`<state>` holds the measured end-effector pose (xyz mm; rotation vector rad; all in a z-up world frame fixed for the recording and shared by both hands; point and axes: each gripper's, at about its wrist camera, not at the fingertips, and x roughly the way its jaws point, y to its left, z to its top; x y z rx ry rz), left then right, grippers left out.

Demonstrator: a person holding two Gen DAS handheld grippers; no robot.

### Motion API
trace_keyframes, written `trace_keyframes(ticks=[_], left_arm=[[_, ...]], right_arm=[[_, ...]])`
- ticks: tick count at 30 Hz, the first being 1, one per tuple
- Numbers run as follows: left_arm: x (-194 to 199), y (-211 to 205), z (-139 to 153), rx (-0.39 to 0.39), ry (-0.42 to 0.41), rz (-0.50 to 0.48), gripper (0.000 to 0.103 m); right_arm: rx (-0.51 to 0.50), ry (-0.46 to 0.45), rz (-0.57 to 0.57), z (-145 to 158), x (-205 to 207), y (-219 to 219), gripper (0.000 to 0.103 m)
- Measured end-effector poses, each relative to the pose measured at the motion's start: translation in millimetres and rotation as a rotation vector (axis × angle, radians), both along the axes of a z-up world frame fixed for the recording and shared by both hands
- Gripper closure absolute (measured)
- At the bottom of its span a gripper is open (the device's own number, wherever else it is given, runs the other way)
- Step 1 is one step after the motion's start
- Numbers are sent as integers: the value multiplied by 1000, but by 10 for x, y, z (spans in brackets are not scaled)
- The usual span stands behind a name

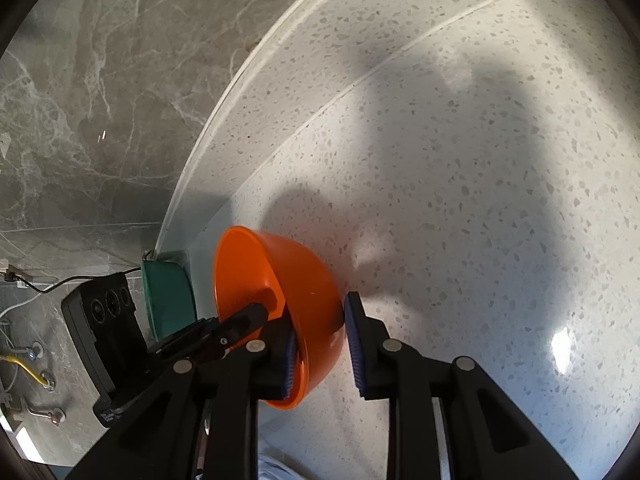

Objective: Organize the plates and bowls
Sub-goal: 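Carry the orange bowl into the white bowl and open grippers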

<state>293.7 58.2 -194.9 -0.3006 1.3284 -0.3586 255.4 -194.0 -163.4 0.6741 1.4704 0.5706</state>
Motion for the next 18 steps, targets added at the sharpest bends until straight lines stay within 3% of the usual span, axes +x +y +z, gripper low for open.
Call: trace_keyframes(ticks=[7, 18], left_arm=[[-216, -139, 303, -20, -21, -8, 92], [-920, -623, 865, -57, -92, -93, 92]], right_arm=[[25, -20, -9, 268, -161, -152, 76], [53, -108, -35, 846, -997, -653, 74]])
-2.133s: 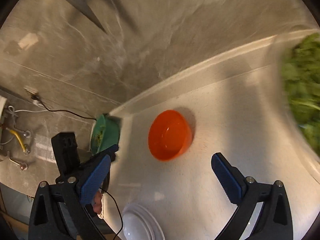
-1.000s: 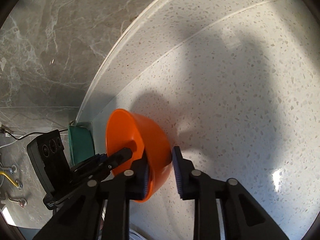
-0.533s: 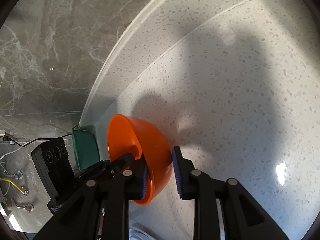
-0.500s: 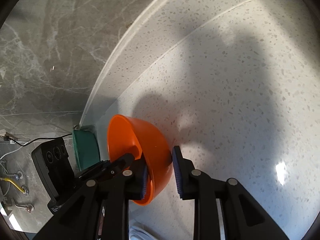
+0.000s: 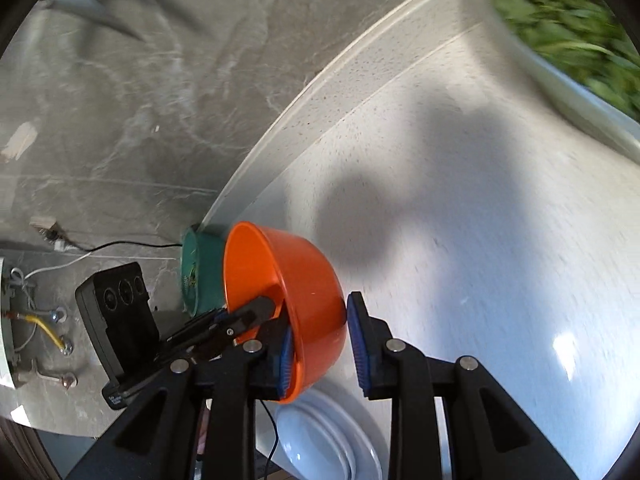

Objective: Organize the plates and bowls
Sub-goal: 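Carry the orange bowl into the white bowl and open grippers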

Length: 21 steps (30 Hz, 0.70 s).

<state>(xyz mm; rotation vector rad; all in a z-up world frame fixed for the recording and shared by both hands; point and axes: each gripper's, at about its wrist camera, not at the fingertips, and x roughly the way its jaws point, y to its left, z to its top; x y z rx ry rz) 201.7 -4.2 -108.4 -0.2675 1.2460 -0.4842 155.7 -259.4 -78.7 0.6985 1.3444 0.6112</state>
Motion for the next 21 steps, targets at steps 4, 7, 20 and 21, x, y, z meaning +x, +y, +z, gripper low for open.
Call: trace_keyframes(ticks=[4, 7, 20, 21], left_arm=[[-292, -259, 125, -8, -12, -42, 92], [-524, -443, 193, -24, -15, -58, 92], [-1837, -1387, 117, -18, 38, -64, 92], [-1915, -1445, 66, -18, 50, -62, 92]], right_arm=[[10, -19, -24, 129, -368, -176, 73], [23, -17, -27, 159, -618, -349, 73], [-10, -11, 60, 38, -1621, -921, 73], [-12, -3, 59, 3, -1659, -972, 73]])
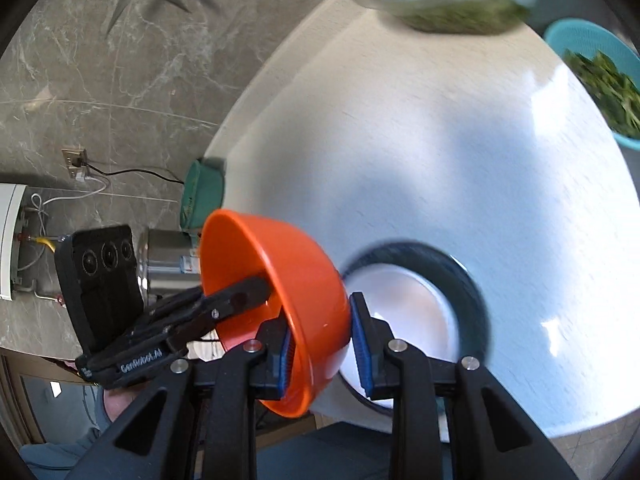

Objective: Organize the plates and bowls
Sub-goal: 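Carry the orange bowl into the white bowl and open grippers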

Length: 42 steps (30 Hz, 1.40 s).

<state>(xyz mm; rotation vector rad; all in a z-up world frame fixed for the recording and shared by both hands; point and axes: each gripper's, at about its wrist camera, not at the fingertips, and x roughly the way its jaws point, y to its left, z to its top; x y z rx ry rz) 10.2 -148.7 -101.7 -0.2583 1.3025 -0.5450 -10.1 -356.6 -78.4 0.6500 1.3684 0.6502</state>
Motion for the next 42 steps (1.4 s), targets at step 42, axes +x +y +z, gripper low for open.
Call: trace_keyframes(ticks=[42], left_arm=[[-328, -148, -569, 107, 33, 80, 88]], right_arm=[[-216, -74, 96, -181, -148, -27, 58]])
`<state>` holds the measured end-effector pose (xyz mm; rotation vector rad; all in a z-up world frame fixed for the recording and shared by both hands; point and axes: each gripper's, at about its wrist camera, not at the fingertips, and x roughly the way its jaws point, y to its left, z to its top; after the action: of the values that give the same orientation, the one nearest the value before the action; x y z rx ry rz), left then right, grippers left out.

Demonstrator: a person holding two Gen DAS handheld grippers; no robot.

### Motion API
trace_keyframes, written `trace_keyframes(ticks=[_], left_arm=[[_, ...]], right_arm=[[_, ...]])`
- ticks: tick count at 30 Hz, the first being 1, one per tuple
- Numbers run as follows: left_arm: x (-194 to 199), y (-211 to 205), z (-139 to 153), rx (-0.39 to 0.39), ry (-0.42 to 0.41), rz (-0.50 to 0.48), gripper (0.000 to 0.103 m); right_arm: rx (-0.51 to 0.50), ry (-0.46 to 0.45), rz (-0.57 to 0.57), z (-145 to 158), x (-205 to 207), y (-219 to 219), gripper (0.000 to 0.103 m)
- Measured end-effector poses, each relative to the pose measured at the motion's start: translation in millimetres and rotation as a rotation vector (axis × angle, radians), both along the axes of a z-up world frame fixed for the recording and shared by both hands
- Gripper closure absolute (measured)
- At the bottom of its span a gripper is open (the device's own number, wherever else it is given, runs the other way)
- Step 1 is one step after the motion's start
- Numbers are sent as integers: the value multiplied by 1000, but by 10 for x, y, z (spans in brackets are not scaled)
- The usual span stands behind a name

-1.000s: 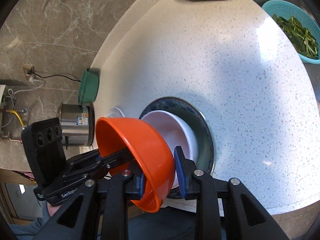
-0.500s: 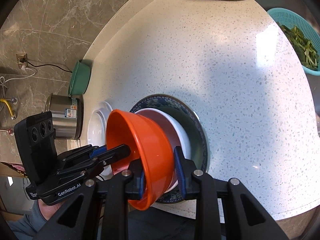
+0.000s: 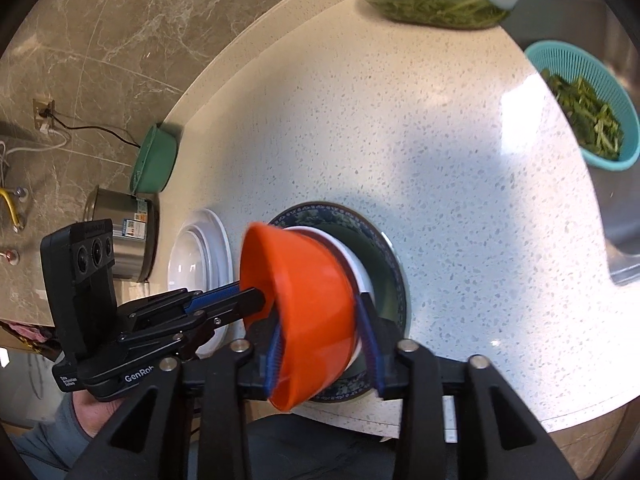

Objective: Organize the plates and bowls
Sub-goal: 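Carry the orange bowl into the white bowl and open grippers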

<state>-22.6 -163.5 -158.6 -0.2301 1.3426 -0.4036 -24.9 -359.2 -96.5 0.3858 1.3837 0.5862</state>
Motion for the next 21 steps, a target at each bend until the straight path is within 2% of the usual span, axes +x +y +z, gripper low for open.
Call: trace_keyframes(ticks=[5, 8, 9, 11, 12, 13, 17, 19, 21], left_arm=[[8, 8, -2, -7, 1, 9, 88], [-11, 24, 48, -19, -13, 19, 83], [-18, 34, 73, -24, -20, 22, 80], [-30, 52, 131, -28, -41, 26, 62], [-31, 65, 151, -29, -48, 26, 43], [-39, 80, 176, -31, -58, 32, 37], [-100, 148, 319, -60, -103, 52, 36], [-154, 202, 388, -67, -138, 65, 28], [-238, 248, 399, -45, -170, 73, 28]], right_arm=[[-34, -30, 15, 47, -3, -24, 58], [-51, -57, 6, 83, -9, -70, 58], [-56, -64, 3, 89, -23, -76, 58], [-75, -71, 7, 69, -8, -101, 58], [-82, -64, 16, 31, 2, -100, 58], [-84, -61, 20, 13, 5, -99, 58], [-65, -44, 12, -33, 3, -115, 58], [-29, -55, 0, 19, 18, -162, 58], [-17, -81, -17, 75, 44, -275, 56]])
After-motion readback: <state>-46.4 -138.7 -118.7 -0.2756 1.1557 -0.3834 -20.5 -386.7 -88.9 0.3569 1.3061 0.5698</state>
